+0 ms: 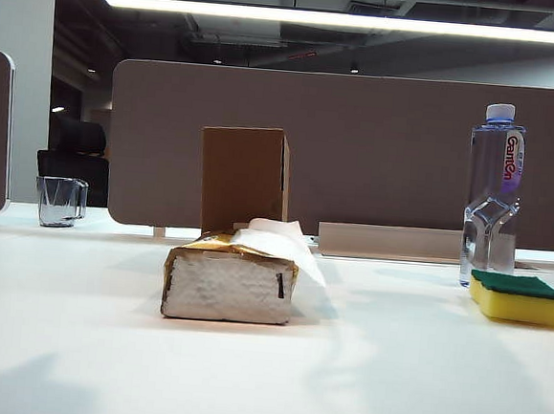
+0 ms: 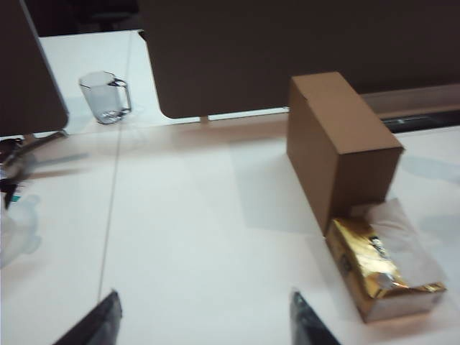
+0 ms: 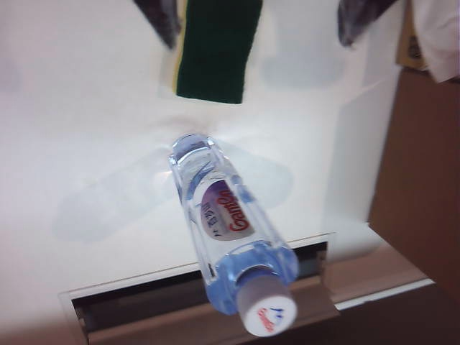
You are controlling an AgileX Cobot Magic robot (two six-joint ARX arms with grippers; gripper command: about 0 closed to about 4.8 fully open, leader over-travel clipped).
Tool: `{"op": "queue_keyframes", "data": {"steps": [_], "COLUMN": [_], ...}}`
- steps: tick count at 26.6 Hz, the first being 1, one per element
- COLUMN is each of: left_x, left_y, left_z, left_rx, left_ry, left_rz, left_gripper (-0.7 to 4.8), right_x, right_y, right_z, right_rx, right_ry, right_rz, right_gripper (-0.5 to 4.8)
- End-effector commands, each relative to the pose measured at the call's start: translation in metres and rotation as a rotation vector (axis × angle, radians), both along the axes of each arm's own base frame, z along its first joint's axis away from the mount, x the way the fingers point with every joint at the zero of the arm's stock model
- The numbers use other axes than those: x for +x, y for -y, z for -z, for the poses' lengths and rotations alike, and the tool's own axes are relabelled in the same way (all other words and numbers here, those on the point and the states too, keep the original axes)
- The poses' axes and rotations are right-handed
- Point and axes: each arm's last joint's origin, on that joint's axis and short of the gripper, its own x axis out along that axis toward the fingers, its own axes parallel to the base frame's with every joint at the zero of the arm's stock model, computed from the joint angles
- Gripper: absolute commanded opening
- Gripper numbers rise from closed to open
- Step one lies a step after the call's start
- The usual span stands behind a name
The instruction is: Move the sponge from left to right to wipe the table, avoiding obstacles on the table, and finally reaching the bottle of mineral water.
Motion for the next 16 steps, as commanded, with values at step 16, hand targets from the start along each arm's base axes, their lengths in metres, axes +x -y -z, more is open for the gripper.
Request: {"op": "queue_keyframes", "data": {"steps": [16], "left_x": [-0.007], "left_y": [-0.004], "left_z": [0.054], "left_rx": [-0.058], "left_ry": [0.254], "left_rz": [-0.137], "left_gripper": [2.68], "right_x": [-0.1], "right_y": [-0.007], "right_z": [0.006], "right_rx": [-0.034], "right_ry": [0.225], "right_rz": [-0.033], "right_gripper": [0.4]}}
